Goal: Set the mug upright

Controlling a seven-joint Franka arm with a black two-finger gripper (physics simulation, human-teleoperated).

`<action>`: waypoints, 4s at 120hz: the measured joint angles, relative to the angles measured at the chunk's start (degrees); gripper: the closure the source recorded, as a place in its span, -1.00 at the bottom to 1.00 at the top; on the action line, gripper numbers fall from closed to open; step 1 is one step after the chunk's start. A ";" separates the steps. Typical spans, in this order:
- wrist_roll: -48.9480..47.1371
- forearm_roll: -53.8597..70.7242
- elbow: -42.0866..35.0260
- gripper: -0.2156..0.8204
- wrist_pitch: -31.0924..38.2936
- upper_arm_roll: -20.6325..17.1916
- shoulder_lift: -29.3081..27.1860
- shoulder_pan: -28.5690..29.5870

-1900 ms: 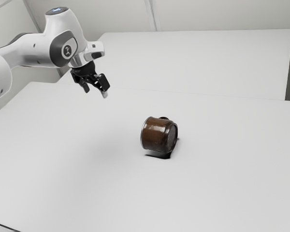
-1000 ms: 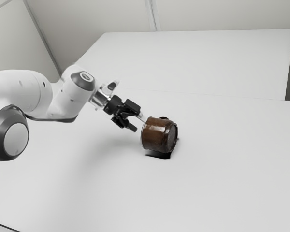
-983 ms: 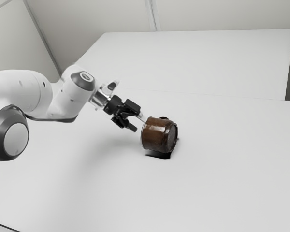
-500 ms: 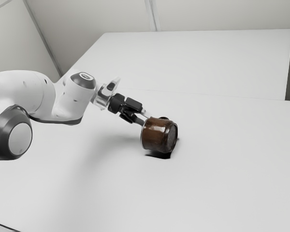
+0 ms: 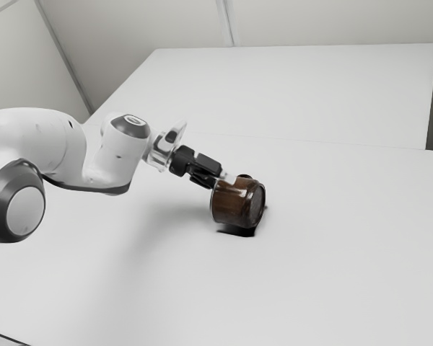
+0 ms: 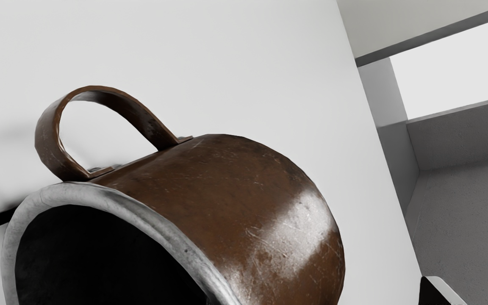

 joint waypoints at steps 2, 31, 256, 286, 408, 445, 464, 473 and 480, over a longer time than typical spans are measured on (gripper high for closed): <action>0.10 -0.04 -0.01 -0.18 0.04 0.00 -0.01 -0.07; 1.33 -1.71 -0.78 0.61 0.41 -0.06 0.02 -0.24; -60.81 66.17 -13.04 0.90 27.93 -1.18 -13.05 -10.65; -68.99 66.76 -15.49 0.90 31.73 -1.07 -13.13 -10.71; -75.87 66.85 -10.67 -0.54 25.19 1.81 -18.10 -10.76; -70.57 72.27 4.15 -0.57 12.76 3.49 -18.97 -10.31; -66.81 74.88 9.53 -0.58 6.68 3.47 -20.42 -9.89; -65.19 75.46 13.31 -0.58 3.83 3.47 -20.72 -9.64; -64.06 75.73 14.73 -0.58 1.75 2.89 -21.50 -9.02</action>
